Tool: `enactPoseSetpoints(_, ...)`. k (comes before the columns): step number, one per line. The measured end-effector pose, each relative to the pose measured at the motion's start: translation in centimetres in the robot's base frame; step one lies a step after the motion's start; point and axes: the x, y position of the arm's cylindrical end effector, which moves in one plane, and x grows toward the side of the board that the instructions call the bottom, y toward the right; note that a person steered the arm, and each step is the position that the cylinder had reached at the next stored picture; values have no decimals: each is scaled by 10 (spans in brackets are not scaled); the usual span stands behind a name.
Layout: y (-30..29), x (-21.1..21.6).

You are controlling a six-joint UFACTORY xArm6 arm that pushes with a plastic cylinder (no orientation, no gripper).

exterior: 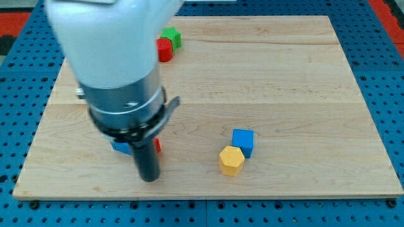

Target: Push the red star into the green circle

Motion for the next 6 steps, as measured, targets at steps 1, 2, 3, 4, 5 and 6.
enactPoseSetpoints(1, -24, -17)
enactPoseSetpoints(2, 42, -34)
enactPoseSetpoints(3, 77, -79)
enactPoseSetpoints(4, 63, -146)
enactPoseSetpoints(5, 58, -156)
enactPoseSetpoints(6, 50, -138)
